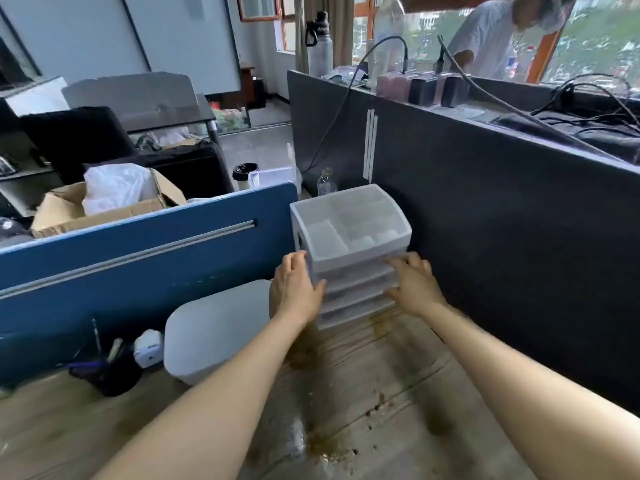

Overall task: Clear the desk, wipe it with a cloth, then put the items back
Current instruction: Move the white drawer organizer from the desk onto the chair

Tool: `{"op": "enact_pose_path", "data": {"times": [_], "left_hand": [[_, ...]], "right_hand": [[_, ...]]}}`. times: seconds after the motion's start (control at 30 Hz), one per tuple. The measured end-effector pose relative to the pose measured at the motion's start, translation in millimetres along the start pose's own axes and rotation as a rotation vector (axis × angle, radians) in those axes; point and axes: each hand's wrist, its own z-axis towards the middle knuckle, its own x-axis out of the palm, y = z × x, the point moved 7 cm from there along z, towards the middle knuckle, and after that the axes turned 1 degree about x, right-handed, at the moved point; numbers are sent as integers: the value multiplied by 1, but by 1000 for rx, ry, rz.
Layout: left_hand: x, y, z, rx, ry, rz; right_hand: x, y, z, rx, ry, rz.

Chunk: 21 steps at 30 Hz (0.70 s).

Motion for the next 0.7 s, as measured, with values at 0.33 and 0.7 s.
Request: {"op": "enact_pose_path", "data": {"times": [0.33,0.7], "left_hand": [[44,26,71,-120,-1,-230],[42,25,60,-218,-20,-433]], "right_hand": [[-15,-28,85,273,-135,233],[-22,-32,66,359,-147,459]]}}
